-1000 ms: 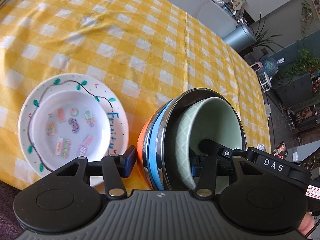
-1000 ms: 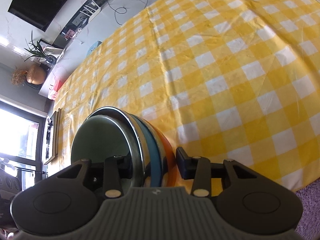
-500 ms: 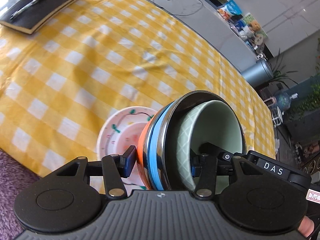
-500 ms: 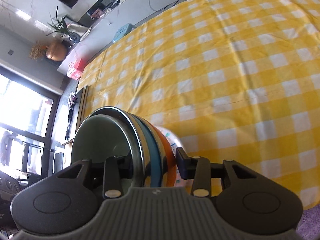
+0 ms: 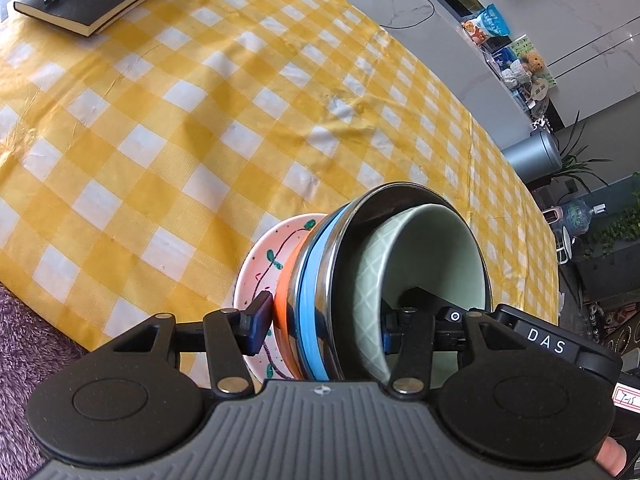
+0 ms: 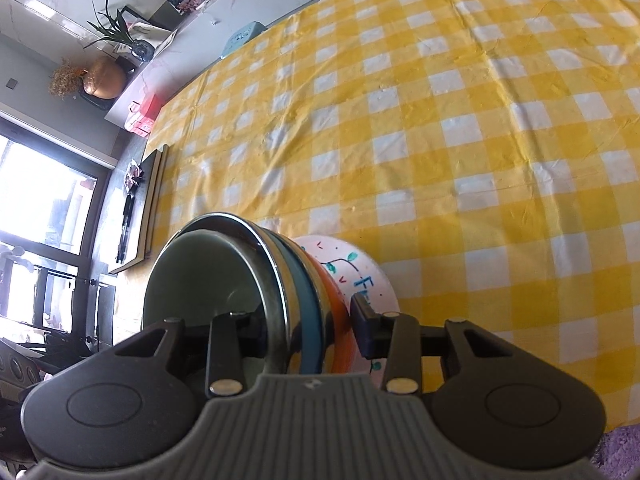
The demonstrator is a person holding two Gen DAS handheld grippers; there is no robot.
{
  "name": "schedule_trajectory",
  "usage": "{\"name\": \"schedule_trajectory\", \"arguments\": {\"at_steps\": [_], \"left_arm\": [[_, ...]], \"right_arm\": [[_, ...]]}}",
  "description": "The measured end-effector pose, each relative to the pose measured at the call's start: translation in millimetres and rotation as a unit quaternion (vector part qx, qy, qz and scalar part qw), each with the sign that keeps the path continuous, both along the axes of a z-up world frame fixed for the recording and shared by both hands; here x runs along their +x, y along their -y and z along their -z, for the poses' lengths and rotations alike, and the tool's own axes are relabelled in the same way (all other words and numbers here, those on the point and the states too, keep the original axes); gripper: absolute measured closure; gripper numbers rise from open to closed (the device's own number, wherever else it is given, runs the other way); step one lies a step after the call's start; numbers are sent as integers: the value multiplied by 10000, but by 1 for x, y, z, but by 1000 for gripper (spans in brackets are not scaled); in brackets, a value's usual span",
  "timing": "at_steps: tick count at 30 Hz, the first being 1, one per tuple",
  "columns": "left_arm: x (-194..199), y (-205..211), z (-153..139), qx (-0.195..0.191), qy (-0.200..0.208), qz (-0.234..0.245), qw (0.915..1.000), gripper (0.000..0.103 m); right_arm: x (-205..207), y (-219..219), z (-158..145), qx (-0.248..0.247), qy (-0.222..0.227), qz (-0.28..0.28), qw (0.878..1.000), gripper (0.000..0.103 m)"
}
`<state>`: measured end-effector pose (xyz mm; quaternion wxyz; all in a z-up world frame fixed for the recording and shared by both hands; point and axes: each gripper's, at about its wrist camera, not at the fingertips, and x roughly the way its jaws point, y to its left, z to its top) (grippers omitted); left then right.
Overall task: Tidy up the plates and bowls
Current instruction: 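Lift the bowl stack with both tools and carry it over the painted plate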
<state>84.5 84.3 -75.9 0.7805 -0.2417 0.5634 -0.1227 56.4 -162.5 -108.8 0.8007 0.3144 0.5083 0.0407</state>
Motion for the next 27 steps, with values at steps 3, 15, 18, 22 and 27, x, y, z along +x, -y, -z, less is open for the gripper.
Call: {"name": "schedule_trajectory", "arguments": {"at_steps": [3,15,18,22,27], "left_arm": [[2,-1,2,-54,-5,-2,10000,47],[5,2,1,42,4,142,9999,48],[2,5,-5,164,183,235,9994,40],[-2,6,-15,284,384,278,9985,35],[-16,6,-30,423,694,255,9964,34]], "right_arm": [[1,0,1,-16,-9,-16,10000,64],[3,-3,-3,-173,87,-123,9997,58],[2,-6,-7,-367,155,-194,9990,52],[-1,-6,-11,-404,204,-201,9988,45],[-15,-5,-21,-619,380,-199,9972,42]]}}
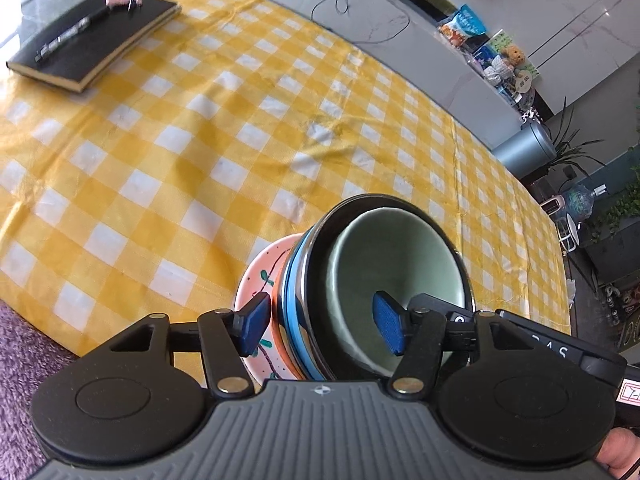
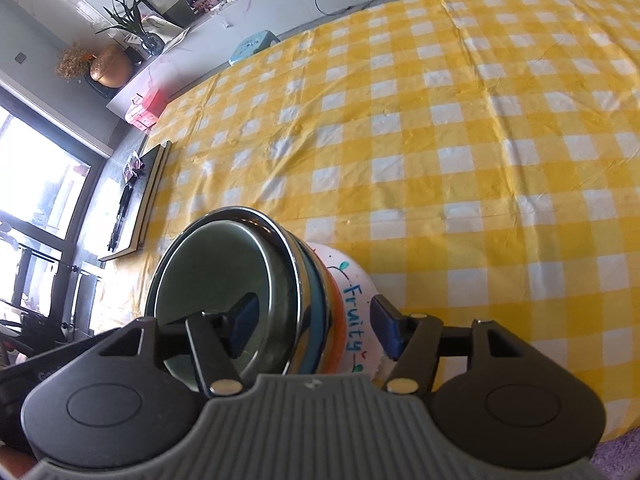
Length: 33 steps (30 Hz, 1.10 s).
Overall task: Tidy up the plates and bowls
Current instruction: 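Lower the bowl stack onto the plate, open both tools and pull back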
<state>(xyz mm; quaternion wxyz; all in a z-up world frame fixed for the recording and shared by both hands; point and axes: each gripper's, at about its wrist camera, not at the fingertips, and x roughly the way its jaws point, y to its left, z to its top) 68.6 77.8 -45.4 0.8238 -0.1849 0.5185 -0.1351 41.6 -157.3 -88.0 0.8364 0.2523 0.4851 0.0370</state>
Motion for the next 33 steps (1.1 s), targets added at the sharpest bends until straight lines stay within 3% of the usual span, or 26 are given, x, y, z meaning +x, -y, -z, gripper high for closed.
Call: {"name": "schedule_trajectory", "arguments": {"at_steps": [7,13,19,26,33], "left_arm": [[-37,14,-36,642,1143,233,9911,35],[-75,37,-58,1310,2071,606,9676,35],[-102,47,-60,1623,2339,741,9557,35],[-135,42,-56,1966,2873,883,9333,29],[-153,36,-43,2188,2688,930,9334,29]], "right_arm": [[-34,-3,-24,-645,692,28,9955,39],[-71,-10,-46,-1307,1420,-27,9812,39],[-108,-19,-50,-1805,1859,-60,9658,39],[-145,-24,-47,-1998,2109,-53,9569,39],[-172,-37,-38,-2065,2144,-224,9544,39]]}}
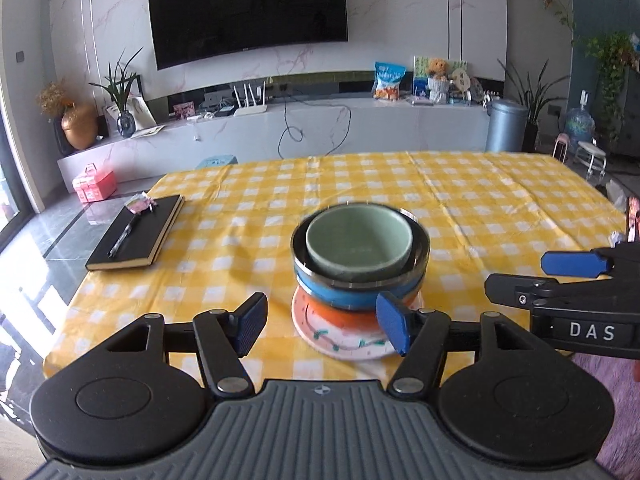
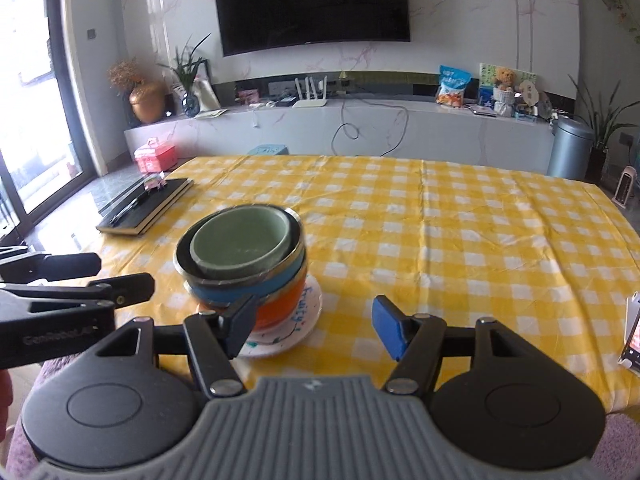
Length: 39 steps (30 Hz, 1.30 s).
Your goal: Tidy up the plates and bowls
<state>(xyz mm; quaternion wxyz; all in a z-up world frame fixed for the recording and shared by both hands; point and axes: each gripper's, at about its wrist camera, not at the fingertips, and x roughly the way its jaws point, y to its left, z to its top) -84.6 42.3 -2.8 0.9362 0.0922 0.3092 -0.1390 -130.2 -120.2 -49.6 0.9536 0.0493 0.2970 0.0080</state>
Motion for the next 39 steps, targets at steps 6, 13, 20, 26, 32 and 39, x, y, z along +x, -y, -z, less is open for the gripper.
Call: {"name": "schedule_trajectory", "arguments": {"at_steps": [6,13,20,26,32,39], "left_arm": [[-18,4,20,413,-219,-138,9988,24],[-32,1,29,653,-402,-360,9964,23],[-45,-3,31,614,-409,-415,9964,22],[-51,-7,27,520,-301,-501,9969,21],[-54,-7,26,514,-249,-487,9972,20],[-55,-5,26,542,-227,-465,9972,20]], "right_arm": [[-18,-19,7,-47,-136,-188,9997,39],[-33,-26,15,-182,-296,-96,9993,39],[-48,-30,18,-245,-244,-35,9994,36],[-56,-37,15,-368,-107,-108,9992,34],[-60,-39,14,-430,-51,-129,9990,33],[-62,-38,15,-419,-44,-99,9991,33]]}}
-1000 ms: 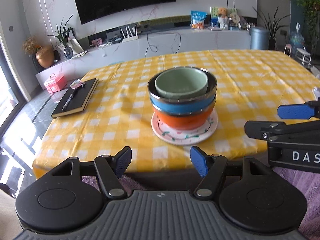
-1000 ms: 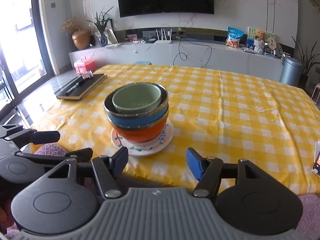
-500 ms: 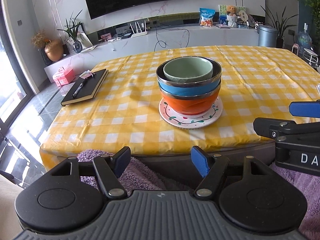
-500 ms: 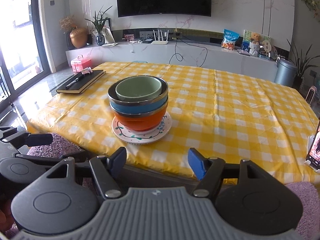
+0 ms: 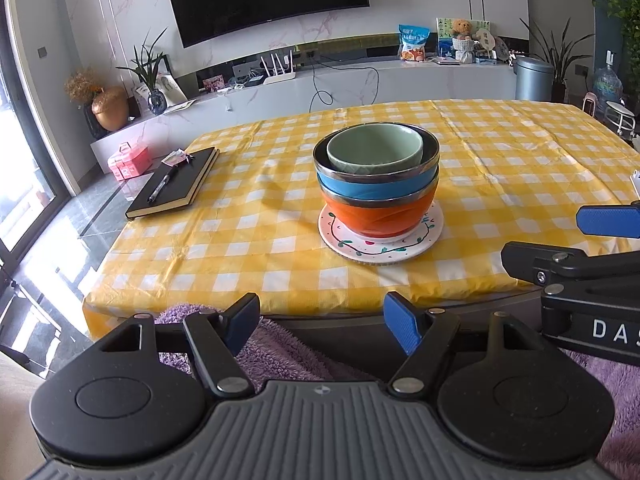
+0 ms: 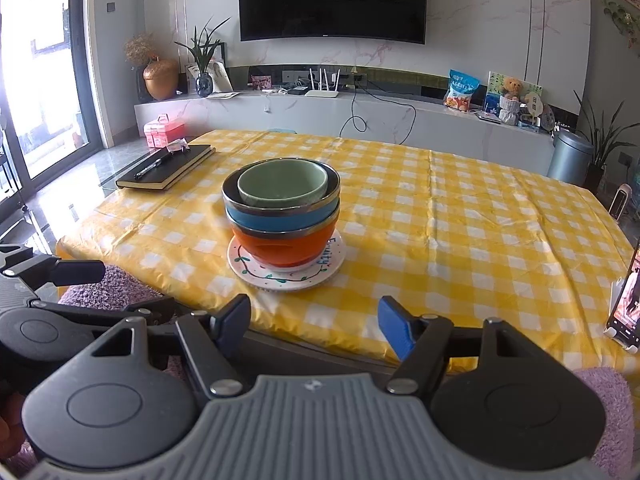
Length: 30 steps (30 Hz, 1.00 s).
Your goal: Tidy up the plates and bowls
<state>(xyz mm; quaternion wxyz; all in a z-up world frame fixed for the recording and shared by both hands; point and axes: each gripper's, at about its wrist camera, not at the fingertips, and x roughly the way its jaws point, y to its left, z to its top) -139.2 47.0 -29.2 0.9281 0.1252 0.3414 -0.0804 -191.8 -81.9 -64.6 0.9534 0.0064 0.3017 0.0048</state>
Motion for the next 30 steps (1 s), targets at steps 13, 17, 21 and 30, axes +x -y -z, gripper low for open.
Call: {"name": "schedule_trajectory", "arguments": {"at_steps": [13,17,21,30], "left_arm": [[0,1,0,2,4,8,10000,20],[0,1,0,4,5,9,10000,20],[0,1,0,4,9,6,10000,20],[0,1,0,3,9,9,10000,20]], "right_arm": [[-1,0,1,4,3,6,10000,33],[-1,0,1,-16,3,-1,10000,33],[-1,0,1,-19,1,1,10000,33],[-1,0,1,-38,9,-7,10000,33]]}}
